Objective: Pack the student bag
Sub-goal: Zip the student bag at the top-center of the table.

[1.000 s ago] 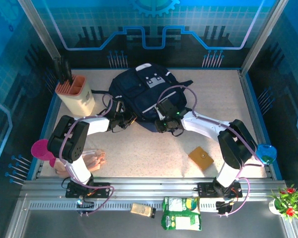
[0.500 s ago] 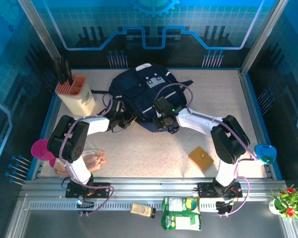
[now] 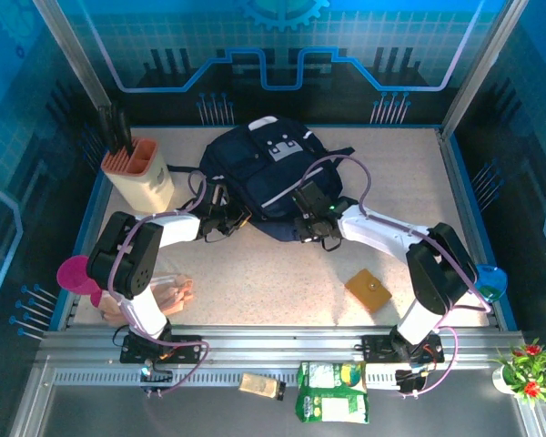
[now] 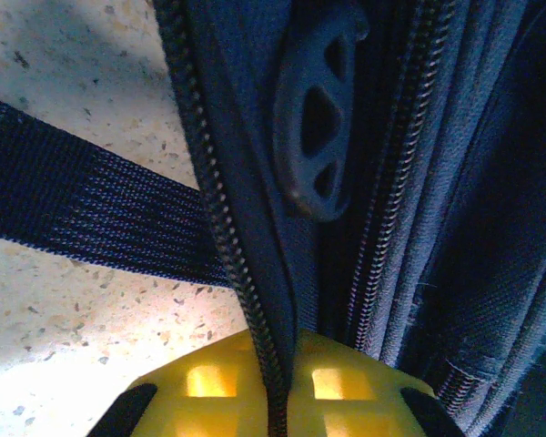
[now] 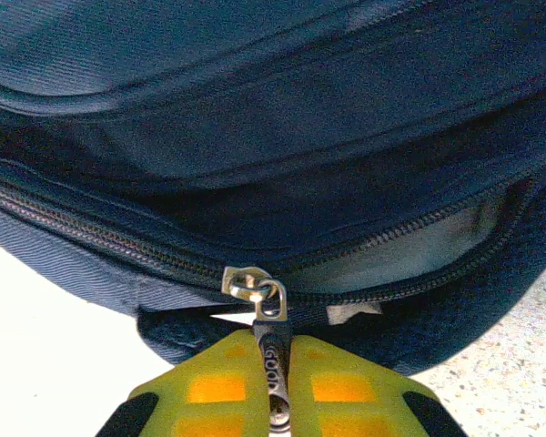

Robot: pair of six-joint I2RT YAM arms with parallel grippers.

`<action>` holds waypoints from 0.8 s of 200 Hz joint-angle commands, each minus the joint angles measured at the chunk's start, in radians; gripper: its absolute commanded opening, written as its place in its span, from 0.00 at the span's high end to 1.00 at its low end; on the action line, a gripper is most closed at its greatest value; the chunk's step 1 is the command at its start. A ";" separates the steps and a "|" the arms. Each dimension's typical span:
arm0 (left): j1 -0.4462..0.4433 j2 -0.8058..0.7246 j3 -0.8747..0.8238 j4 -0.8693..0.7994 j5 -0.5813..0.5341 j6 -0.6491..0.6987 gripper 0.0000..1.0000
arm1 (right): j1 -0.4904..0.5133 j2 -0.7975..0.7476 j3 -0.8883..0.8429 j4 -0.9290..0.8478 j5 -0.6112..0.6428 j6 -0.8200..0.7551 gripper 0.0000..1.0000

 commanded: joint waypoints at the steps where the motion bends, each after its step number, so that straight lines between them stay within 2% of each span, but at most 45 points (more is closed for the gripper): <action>1: 0.024 -0.024 0.031 -0.013 -0.012 0.035 1.00 | -0.020 -0.013 -0.014 -0.055 0.069 0.008 0.94; 32: 0.029 -0.030 0.036 -0.031 -0.016 0.046 1.00 | -0.051 -0.002 -0.008 -0.086 0.124 0.023 0.95; 68: 0.029 -0.021 0.049 -0.040 -0.001 0.053 1.00 | -0.126 0.037 0.008 -0.093 0.132 0.018 0.96; 100: 0.029 -0.013 0.063 -0.049 0.009 0.062 1.00 | -0.139 0.062 0.034 -0.086 0.131 -0.004 1.00; 140: 0.030 0.033 0.145 -0.107 0.021 0.118 0.97 | -0.119 0.008 -0.002 -0.033 0.067 -0.047 1.00; 160: 0.033 0.062 0.202 -0.157 0.006 0.160 0.94 | -0.091 -0.044 -0.043 0.016 -0.032 -0.083 1.00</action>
